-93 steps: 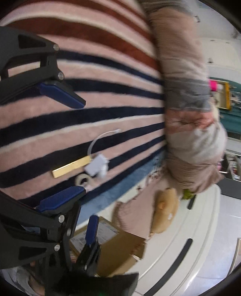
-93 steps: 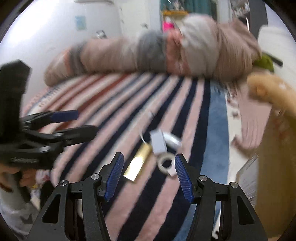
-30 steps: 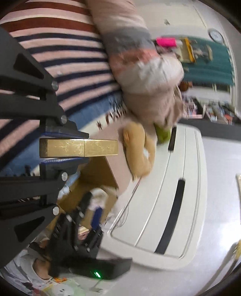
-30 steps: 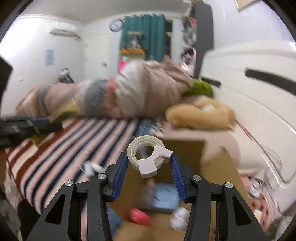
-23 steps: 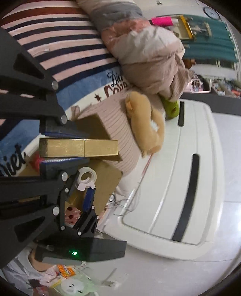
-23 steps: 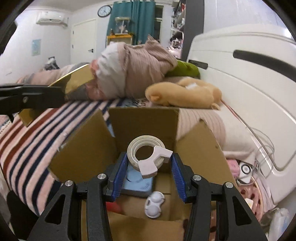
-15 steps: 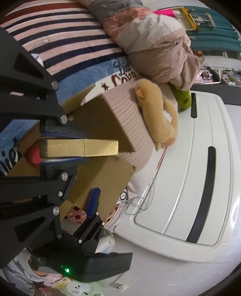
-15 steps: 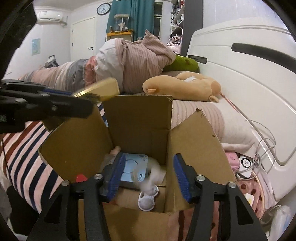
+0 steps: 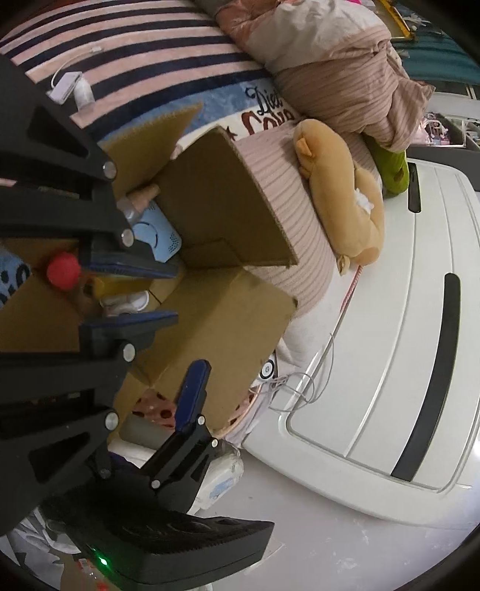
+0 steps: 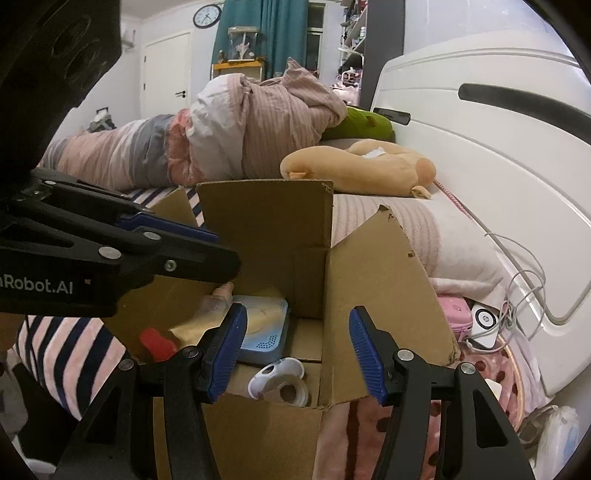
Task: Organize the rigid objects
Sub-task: 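Release the lipstick tube and tape roll into the box with both grippers, then grasp the white card reader with the left gripper while the right grasps the small bottle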
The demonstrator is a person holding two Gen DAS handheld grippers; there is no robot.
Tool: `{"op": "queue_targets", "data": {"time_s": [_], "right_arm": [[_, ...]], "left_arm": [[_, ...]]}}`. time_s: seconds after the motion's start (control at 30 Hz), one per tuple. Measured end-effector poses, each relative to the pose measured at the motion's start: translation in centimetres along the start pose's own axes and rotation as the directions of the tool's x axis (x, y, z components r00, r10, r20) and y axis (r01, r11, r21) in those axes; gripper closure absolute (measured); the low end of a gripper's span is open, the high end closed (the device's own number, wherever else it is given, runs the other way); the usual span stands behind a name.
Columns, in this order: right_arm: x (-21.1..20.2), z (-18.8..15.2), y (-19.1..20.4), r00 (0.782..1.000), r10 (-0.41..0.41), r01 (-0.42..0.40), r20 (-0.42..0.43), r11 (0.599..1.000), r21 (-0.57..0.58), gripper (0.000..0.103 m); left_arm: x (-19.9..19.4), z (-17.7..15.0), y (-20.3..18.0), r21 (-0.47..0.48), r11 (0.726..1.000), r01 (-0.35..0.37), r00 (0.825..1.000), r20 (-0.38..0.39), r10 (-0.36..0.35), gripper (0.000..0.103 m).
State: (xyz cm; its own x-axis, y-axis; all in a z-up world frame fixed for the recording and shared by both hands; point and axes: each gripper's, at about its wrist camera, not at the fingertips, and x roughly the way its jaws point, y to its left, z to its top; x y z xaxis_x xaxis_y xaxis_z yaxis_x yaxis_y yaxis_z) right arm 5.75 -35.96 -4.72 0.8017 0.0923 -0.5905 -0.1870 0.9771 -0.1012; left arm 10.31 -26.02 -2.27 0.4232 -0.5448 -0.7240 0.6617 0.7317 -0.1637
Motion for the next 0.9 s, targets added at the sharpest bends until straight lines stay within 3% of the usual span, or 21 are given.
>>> {"op": "queue_targets", "data": {"time_s": [0.17, 0.3, 0.33, 0.47, 0.57, 0.77, 0.9], "right_arm": [[0.0, 0.0, 0.3, 1.0, -0.008, 0.008, -0.012, 1.0, -0.008, 0.048], [-0.5, 0.4, 0.9, 1.0, 0.0, 0.0, -0.006, 1.0, -0.011, 0.048], [-0.7, 0.6, 1.2, 1.0, 0.011, -0.011, 0.001, 1.0, -0.01, 0.048], [-2.1, 2.1, 2.8, 0.995, 0.079, -0.078, 0.054, 0.997, -0.012, 0.048], [-3.0, 3.6, 5.3, 0.982, 0.161, -0.158, 0.096, 0.987, -0.033, 0.048], [-2.4, 5.9, 12.8, 0.941, 0.329, -0.318, 0.082, 0.94, -0.125, 0.048], [0.7, 5.9, 17.8, 0.924, 0.383, -0.38, -0.01, 0.911, -0.159, 0.048]], "left_arm": [[-1.5, -0.3, 0.6, -0.013, 1.0, -0.014, 0.999, 0.031, 0.015, 0.084], [-4.7, -0.9, 2.1, -0.036, 0.998, -0.052, 0.993, 0.103, 0.055, 0.062], [-5.5, -1.1, 2.5, -0.04, 0.997, -0.063, 0.99, 0.121, 0.068, 0.06], [-9.8, -2.5, 5.5, -0.084, 0.985, -0.15, 0.968, 0.189, 0.164, 0.05], [-13.0, -4.4, 8.9, -0.143, 0.96, -0.239, 0.938, 0.22, 0.267, 0.044], [-15.3, -9.3, 15.3, -0.244, 0.907, -0.344, 0.9, 0.189, 0.392, 0.032], [-13.6, -13.1, 19.6, -0.306, 0.883, -0.355, 0.907, 0.118, 0.405, 0.032]]}}
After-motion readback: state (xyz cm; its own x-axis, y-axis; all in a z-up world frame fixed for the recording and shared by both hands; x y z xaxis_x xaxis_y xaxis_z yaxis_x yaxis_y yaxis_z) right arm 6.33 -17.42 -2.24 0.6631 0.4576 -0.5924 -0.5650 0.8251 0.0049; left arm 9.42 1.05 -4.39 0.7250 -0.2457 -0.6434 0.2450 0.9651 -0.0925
